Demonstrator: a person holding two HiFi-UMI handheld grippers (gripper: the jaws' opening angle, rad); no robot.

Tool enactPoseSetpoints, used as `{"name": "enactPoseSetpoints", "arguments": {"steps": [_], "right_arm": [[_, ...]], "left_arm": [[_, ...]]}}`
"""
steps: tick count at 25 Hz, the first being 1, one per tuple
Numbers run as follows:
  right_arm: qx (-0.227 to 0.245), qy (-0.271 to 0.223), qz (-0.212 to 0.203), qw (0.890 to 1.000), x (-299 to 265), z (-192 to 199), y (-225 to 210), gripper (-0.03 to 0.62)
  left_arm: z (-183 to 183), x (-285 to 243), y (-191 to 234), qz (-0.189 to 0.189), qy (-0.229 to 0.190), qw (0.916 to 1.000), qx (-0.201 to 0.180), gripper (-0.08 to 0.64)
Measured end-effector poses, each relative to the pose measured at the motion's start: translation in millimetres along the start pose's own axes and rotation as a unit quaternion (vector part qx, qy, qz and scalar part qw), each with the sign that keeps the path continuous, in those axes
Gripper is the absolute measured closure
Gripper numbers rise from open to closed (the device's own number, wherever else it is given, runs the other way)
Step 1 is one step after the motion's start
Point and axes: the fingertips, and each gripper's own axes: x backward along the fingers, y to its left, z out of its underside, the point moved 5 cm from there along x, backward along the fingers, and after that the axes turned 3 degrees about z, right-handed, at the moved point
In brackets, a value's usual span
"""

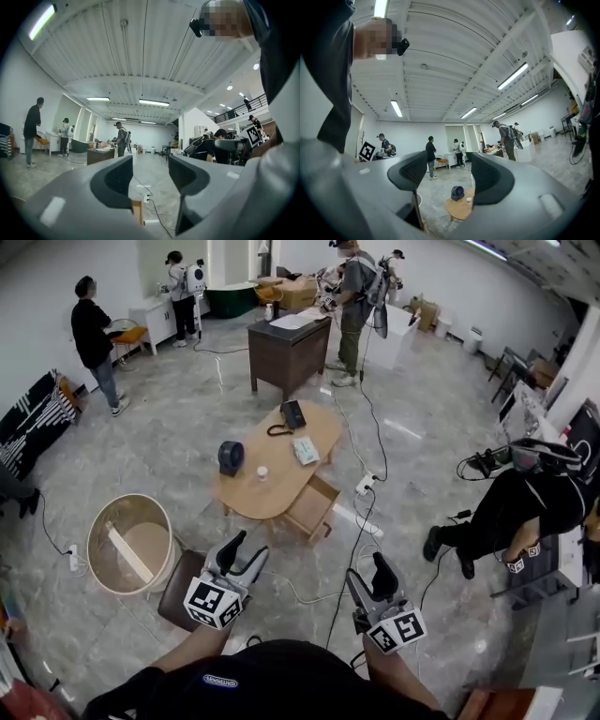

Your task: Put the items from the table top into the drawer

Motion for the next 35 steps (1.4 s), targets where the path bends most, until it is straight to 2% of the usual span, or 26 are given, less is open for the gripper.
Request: {"name": "enactPoseSetpoints", "arguments": {"steps": [2,5,16,22,25,35], "right_arm": [[0.002,0.001,-0.001,1.000,2,-3,-5,0.268],[0.006,0.004,-0.002,1.000,6,-4,-11,0.265],[-0.002,0.002,-0.024,1.000,24,-3,-38,0.265],[0.000,-0.005,-0.024,1.000,44,-12,-60,0.265],[-0.013,-0.003,-0.024,1.000,53,-12,-73,0.267],[-0.028,0.003,-0.045,0.999,54,2,-80,0.268]], "left_arm": [[0,-1,-1,-0.010,-0.001,0.9999,0.002,0.292],[4,-1,-2,-0.020,0.003,0.9998,0.003,0.273],[11,7,-16,-0.083,-0.004,0.9966,-0.001,0.272],[15,15,-18,-0.125,-0.004,0.9922,0.007,0.272],[15,19,-22,-0.143,-0.005,0.9898,0.008,0.272],[17,27,-10,-0.181,0.004,0.9835,-0.007,0.272]]}}
